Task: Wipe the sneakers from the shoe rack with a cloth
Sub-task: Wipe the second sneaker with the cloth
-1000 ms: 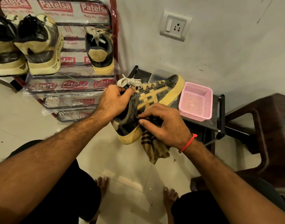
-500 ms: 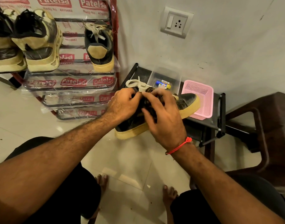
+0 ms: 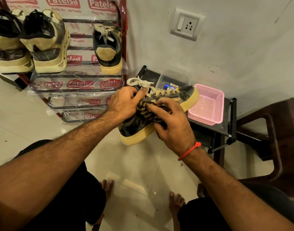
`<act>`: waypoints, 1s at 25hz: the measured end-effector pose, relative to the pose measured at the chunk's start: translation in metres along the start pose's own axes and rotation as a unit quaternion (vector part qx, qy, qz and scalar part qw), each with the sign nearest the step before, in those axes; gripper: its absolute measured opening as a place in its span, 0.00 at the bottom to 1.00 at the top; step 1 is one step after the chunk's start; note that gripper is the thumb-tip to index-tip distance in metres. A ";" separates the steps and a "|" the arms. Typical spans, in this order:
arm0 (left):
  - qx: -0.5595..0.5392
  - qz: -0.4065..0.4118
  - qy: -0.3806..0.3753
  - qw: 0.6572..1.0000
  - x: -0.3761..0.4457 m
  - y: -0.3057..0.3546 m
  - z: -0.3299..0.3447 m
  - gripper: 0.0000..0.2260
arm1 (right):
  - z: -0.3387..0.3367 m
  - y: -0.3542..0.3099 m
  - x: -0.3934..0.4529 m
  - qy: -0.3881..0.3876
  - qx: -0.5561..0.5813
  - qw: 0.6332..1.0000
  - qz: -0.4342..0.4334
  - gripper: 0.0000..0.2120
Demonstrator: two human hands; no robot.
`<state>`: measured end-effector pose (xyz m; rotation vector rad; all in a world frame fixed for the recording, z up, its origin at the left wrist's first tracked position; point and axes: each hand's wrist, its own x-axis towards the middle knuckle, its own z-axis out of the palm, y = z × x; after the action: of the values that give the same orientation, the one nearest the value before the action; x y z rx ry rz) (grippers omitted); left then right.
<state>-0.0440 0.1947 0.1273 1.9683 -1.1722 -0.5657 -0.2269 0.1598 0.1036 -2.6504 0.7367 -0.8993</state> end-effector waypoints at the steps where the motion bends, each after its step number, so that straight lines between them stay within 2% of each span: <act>1: 0.013 0.009 0.003 1.000 0.000 -0.002 -0.001 0.22 | -0.003 0.002 0.002 -0.010 -0.012 0.999 -0.036 0.20; 4: 0.018 0.034 0.018 0.999 0.000 -0.001 0.001 0.22 | -0.016 0.010 0.010 0.019 -0.072 0.995 -0.062 0.15; 7: 0.010 0.074 0.057 0.996 -0.002 0.007 0.005 0.21 | -0.037 0.026 0.016 0.101 -0.110 0.989 0.014 0.16; 9: 0.021 0.092 0.070 0.993 -0.003 0.008 0.007 0.21 | -0.041 0.023 0.017 0.127 -0.121 0.983 0.049 0.16; 13: 0.062 0.113 0.045 0.991 -0.008 0.004 0.013 0.24 | -0.019 -0.009 0.013 0.075 -0.111 0.991 -0.032 0.12; 14: 0.073 0.125 0.047 0.988 -0.009 0.003 0.013 0.24 | -0.020 -0.006 0.015 0.069 -0.116 0.990 -0.028 0.12; 18: 0.138 0.191 0.101 0.967 -0.010 0.002 0.011 0.23 | -0.051 0.040 0.024 0.103 -0.145 0.976 0.128 0.15; 20: 0.162 0.204 0.114 0.959 -0.010 0.002 0.012 0.24 | -0.054 0.046 0.021 0.118 -0.133 0.970 0.167 0.16; 22: 0.153 0.194 0.116 0.962 -0.010 0.000 0.014 0.24 | -0.038 0.027 0.016 0.097 -0.086 0.983 0.128 0.17; 25: 0.136 0.183 0.112 0.967 -0.007 -0.002 0.013 0.24 | -0.018 -0.002 0.009 0.024 -0.065 0.998 0.001 0.15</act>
<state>-0.0551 0.1967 0.1176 1.9082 -1.4784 0.0113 -0.2306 0.1555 0.1228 -2.7471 0.8366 -0.9469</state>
